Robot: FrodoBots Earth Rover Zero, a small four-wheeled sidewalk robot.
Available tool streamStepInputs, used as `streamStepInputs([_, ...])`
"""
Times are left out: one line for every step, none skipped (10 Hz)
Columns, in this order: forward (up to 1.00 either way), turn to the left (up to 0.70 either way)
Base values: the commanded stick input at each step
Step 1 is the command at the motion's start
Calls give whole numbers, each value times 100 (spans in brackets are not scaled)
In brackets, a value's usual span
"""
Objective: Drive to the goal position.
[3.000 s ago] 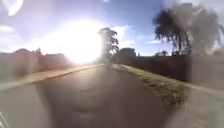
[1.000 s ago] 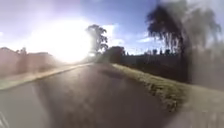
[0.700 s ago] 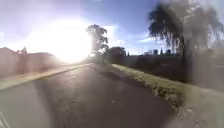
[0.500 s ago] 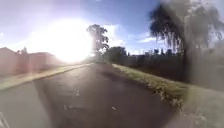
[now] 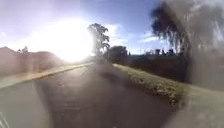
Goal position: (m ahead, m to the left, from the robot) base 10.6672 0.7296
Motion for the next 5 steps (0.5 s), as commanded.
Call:
streamStepInputs([100, 0])
streamStepInputs([100, 0])
streamStepInputs([100, 0])
streamStepInputs([100, 0])
streamStepInputs([100, 0])
